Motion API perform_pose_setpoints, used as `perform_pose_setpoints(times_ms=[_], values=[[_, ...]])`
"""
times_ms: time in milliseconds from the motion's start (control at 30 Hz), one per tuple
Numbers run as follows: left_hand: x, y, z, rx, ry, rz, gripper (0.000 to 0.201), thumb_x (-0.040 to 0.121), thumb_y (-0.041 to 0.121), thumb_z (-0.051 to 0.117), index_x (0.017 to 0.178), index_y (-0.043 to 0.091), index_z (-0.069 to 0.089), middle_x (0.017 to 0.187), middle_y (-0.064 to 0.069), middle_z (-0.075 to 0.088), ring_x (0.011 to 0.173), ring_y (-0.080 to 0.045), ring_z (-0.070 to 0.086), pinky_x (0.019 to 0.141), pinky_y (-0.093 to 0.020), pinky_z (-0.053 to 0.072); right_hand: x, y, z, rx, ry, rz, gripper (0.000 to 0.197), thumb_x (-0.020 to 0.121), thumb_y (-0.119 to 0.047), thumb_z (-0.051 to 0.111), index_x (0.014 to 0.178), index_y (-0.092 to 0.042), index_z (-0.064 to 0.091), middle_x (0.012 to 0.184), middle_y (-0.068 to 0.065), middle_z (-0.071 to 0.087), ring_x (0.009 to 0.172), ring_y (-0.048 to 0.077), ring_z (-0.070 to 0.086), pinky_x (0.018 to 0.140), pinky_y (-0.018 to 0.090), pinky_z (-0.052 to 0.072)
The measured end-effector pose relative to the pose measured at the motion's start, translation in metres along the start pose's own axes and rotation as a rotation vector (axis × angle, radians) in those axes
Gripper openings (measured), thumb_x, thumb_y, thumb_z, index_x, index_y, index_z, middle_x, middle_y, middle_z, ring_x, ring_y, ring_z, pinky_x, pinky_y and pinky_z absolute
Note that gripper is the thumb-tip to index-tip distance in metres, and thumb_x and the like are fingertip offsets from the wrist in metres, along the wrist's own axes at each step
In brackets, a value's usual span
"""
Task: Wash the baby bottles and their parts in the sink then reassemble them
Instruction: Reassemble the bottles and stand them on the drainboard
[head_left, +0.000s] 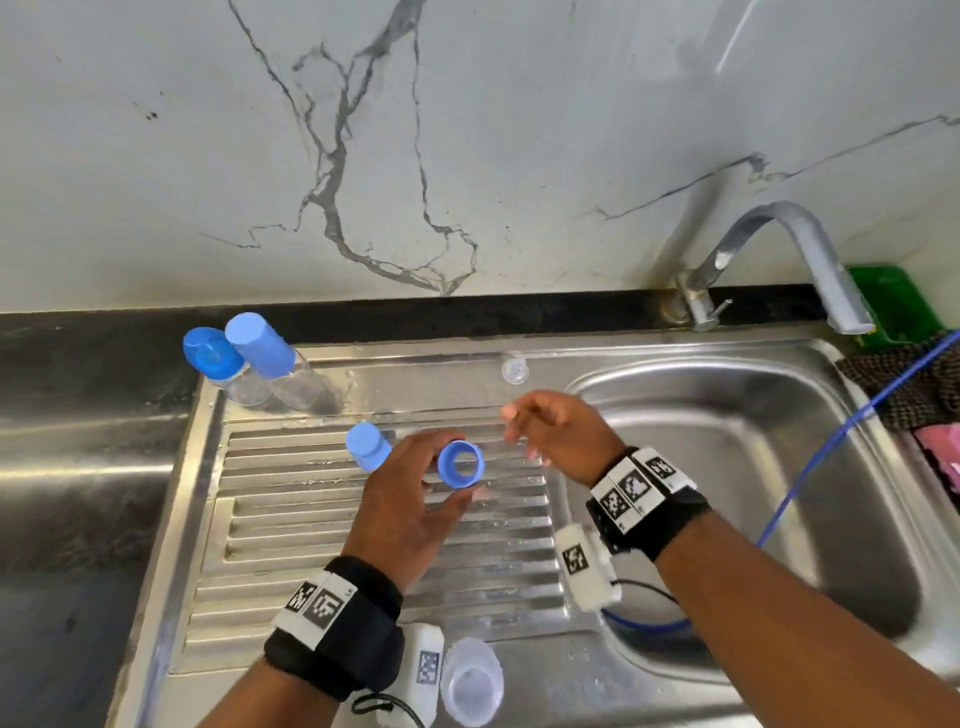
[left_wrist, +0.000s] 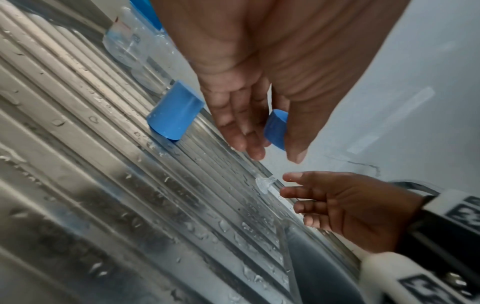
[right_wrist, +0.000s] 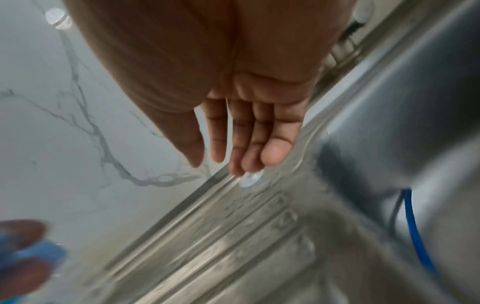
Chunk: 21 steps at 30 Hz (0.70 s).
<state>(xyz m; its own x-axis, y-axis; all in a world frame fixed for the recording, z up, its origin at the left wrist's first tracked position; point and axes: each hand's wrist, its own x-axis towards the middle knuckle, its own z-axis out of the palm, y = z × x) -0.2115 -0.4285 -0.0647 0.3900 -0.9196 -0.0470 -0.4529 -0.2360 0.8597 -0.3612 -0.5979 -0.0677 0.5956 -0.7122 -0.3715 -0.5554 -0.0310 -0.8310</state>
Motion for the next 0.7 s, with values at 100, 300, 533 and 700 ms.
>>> perform_pose_setpoints(times_ms=[100,300,533,700], values=[[0.000,-0.008,-0.002,-0.075,0.018,-0.076,0.047,0.081,0.018,0.083,0.122,0.030,0.063,0.110,0.018,0.068,0.097,0.000,0.066,0.080,-0.013,0.053,0.034,0.007,-0.012,-0.263,0.235,-0.012,0.026,0.091,-0.027,0.071,0.116,-0.027,0.065,0.106,-0.008,0.066,0.087,0.007,0.061,0.079,0.022,0.051],[-0.012,-0.017,-0.014,-0.079,0.052,-0.097,0.047,0.079,0.016,0.085,0.120,0.027,0.065,0.107,0.012,0.069,0.094,-0.004,0.067,0.076,-0.010,0.051,0.091,0.004,-0.005,-0.524,0.156,-0.038,0.045,0.089,-0.022,0.072,0.132,-0.025,0.057,0.132,0.006,0.048,0.112,0.022,0.055,0.094,0.026,0.043],[-0.021,-0.013,-0.026,-0.051,0.102,-0.091,0.044,0.078,0.017,0.085,0.116,0.027,0.066,0.105,0.013,0.067,0.092,-0.004,0.066,0.073,-0.008,0.049,0.075,-0.012,-0.009,-0.338,0.222,-0.068,0.028,0.085,-0.031,0.077,0.109,-0.029,0.063,0.102,-0.005,0.065,0.091,0.014,0.064,0.079,0.028,0.054],[-0.023,0.000,-0.023,-0.060,0.115,-0.080,0.045,0.078,0.012,0.085,0.115,0.028,0.066,0.107,0.015,0.065,0.090,0.000,0.064,0.072,-0.007,0.047,0.002,-0.035,-0.005,0.434,0.130,-0.030,0.014,0.096,-0.006,0.057,0.100,-0.011,0.069,0.088,0.016,0.070,0.070,0.027,0.073,0.066,0.038,0.062]])
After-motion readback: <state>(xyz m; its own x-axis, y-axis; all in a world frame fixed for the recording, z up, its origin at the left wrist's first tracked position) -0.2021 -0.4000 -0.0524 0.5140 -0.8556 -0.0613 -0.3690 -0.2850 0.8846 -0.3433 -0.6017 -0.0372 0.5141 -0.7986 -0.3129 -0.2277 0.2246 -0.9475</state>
